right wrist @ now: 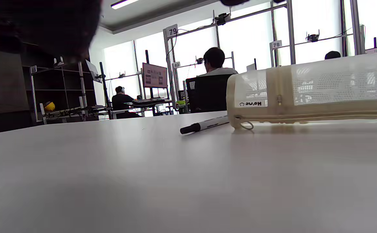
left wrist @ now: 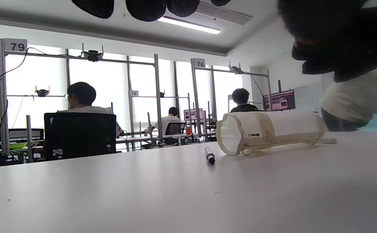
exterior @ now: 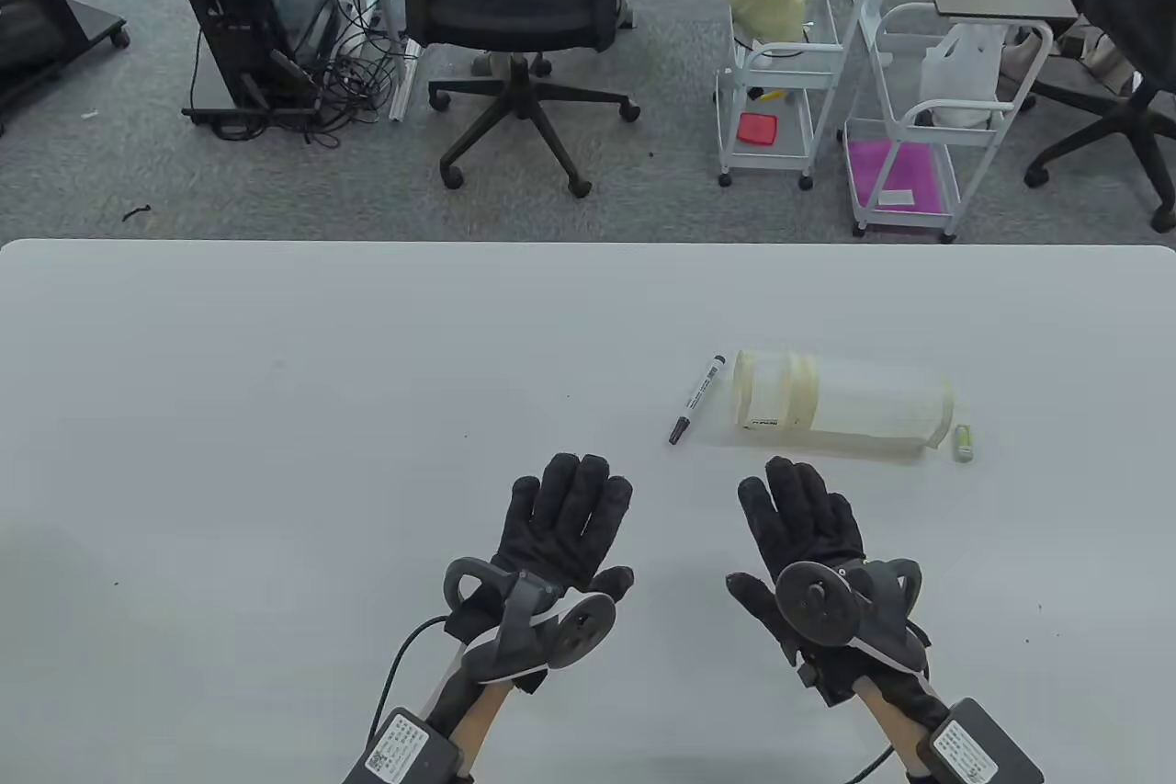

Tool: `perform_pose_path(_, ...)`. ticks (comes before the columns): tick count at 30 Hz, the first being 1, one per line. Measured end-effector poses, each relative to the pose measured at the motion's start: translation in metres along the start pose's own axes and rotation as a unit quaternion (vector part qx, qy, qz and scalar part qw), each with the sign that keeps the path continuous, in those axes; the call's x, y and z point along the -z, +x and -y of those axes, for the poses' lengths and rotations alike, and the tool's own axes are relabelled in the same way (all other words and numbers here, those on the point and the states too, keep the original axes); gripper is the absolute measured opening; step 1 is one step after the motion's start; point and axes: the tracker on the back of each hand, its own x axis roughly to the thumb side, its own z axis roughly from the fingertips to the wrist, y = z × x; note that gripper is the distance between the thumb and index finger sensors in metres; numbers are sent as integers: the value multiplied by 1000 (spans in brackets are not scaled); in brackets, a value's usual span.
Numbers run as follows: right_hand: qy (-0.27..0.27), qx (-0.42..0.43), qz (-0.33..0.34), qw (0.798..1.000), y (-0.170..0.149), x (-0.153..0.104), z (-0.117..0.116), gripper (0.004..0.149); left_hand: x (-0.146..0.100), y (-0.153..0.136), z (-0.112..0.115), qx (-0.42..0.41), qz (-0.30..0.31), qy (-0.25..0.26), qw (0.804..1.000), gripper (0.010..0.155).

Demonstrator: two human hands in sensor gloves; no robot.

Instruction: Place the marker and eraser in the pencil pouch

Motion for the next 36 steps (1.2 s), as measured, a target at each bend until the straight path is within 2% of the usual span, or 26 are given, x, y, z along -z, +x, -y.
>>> perform_pose_path(12,-15,23,-17,999,-8,5,3,92,-1,-2,0,0,-4,5,1000,88)
perform_pose_path(20,-64,30,-74,995,-42,11,32,91,2,-3,1,-7,-17,6,1000,88)
perform_pose_path(24,-82,40,-144,985,-80,23,52,91,2,0,-1,-9,-15,10,1000,87)
perform_pose_path(27,-88,47,-195,976,-109,34,56,88,1,0,-1,-4,-15,12,1000,87)
perform_pose_path(32,-58,23,-308,949,-164,54,41,86,3,-3,-1,-12,-25,11,1000,87)
perform_pose_path(36,-45,79,-385,919,-195,55,23,83,3,-3,0,-4,-24,9,1000,87)
